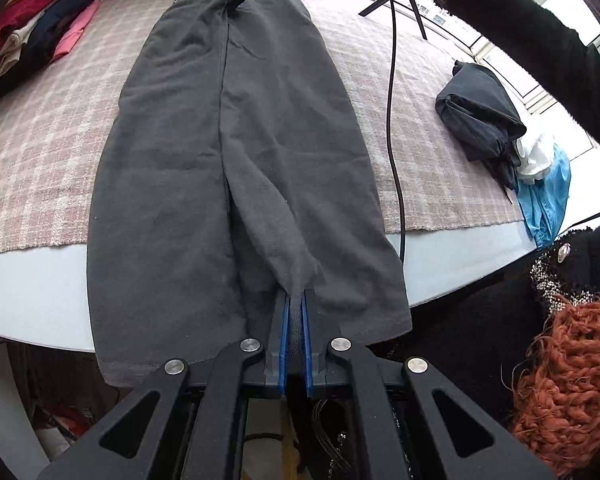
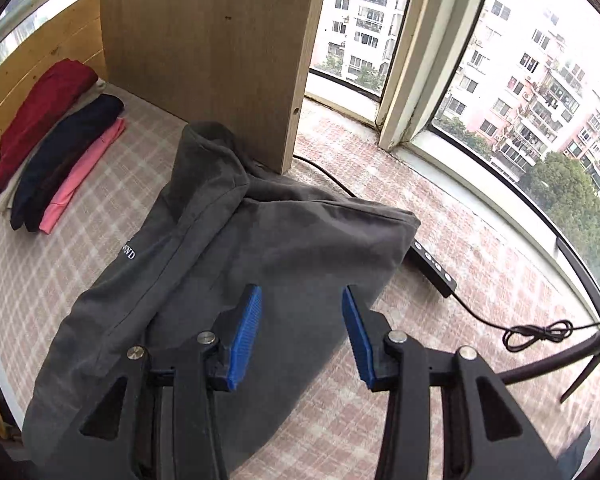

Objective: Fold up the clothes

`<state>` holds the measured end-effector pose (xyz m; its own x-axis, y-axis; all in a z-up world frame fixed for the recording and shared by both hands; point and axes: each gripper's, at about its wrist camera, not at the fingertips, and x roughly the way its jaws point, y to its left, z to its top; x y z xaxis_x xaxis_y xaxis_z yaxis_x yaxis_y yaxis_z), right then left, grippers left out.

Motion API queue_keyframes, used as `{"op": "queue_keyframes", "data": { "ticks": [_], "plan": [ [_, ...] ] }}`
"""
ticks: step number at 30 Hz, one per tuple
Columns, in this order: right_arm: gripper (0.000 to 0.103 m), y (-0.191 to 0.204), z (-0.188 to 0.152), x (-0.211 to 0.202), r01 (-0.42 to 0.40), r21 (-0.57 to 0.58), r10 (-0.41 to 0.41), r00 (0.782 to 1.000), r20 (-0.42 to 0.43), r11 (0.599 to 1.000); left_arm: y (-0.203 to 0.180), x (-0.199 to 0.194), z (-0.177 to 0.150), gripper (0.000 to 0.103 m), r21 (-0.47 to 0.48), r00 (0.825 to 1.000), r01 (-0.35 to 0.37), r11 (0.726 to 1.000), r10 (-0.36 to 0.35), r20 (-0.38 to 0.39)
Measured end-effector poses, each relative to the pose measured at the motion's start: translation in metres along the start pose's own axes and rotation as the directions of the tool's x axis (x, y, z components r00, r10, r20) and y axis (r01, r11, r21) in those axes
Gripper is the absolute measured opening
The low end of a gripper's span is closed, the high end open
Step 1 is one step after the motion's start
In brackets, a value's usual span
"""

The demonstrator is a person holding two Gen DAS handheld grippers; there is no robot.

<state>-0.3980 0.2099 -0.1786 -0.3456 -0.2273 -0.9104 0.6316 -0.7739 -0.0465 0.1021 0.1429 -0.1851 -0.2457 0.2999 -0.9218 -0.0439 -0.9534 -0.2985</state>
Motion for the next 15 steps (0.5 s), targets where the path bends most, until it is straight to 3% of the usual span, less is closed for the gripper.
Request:
{"op": "queue_keyframes", "data": {
  "ticks": [3, 6, 10, 15],
  "plan": [
    [0.046, 0.004, 0.014, 0.027, -0.017, -0.132, 0.011, 0.999, -0.045, 0.991, 0.002, 0.003, 0.003, 0.005, -0.027, 1.000, 0.002, 1.000, -0.002, -0.022],
    [0.047, 0.008, 0.025, 0.039, -0.008, -0.245, 0.002, 1.000, -0.026, 0.970, 0.002, 0.005, 0.004, 0.005, -0.040, 0.999, 0.007, 0.999, -0.009, -0.040],
    [0.048, 0.017, 0.037, 0.042, -0.079, -0.391, 0.076, 0.997, -0.025, 0.917, 0.004, 0.009, 0.007, 0.005, -0.057, 0.998, 0.011, 0.998, -0.015, -0.068],
    [0.048, 0.034, 0.046, 0.061, -0.104, -0.531, 0.056, 0.993, -0.106, 0.841, 0.008, 0.016, 0.010, 0.005, -0.076, 0.995, 0.014, 0.997, -0.021, -0.099]
  ]
}}
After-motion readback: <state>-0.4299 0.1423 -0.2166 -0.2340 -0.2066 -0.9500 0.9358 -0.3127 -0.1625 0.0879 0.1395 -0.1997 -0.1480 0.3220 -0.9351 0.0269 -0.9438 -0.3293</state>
